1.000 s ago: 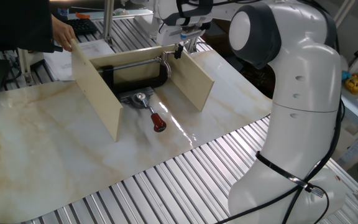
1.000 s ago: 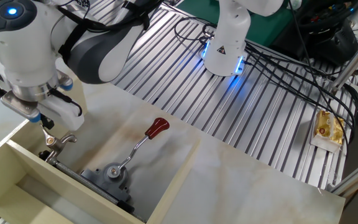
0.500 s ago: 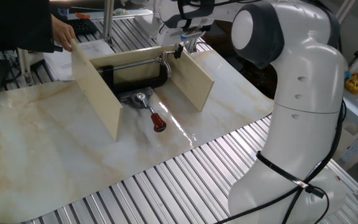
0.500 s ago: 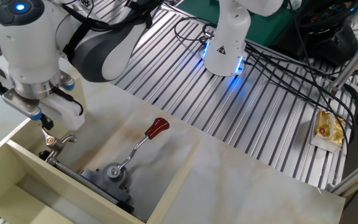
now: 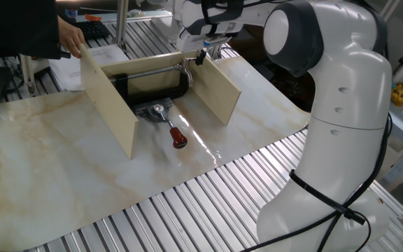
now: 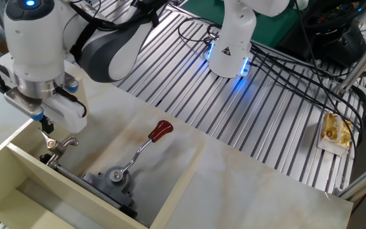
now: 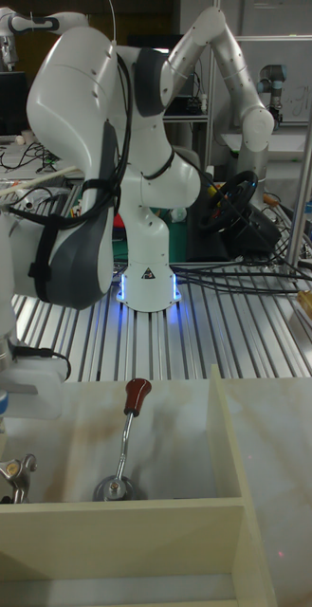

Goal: Turn on the water tap

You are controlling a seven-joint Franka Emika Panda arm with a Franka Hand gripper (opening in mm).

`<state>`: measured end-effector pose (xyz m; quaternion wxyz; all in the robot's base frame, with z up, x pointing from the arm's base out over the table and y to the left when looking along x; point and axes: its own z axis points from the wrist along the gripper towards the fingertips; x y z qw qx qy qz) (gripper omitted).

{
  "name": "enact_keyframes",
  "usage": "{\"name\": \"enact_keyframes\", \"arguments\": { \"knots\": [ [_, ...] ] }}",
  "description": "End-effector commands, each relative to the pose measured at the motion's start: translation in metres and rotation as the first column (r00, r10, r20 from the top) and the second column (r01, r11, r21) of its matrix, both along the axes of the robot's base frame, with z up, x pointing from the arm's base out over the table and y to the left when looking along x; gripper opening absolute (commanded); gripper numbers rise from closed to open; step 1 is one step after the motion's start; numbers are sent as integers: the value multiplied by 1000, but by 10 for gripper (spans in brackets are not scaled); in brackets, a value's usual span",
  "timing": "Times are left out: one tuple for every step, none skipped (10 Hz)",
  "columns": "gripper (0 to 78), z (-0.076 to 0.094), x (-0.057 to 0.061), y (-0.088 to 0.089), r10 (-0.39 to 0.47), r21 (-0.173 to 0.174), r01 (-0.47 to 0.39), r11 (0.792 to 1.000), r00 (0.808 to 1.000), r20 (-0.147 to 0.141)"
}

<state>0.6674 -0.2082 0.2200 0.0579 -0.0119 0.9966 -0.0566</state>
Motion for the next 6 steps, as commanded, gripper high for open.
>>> {"name": "enact_keyframes", "arguments": {
  "knots": [
    [0,3,1,-1,-22,2,22,1000,999,35],
    [0,3,1,-1,-25,2,25,1000,999,42],
    [0,2,1,0,-26,3,26,1000,999,42],
    [0,1,2,0,-27,4,27,1000,999,46],
    [0,1,2,0,-29,4,29,1000,998,51],
    [0,1,3,0,-29,4,29,1000,998,55]
  ]
}}
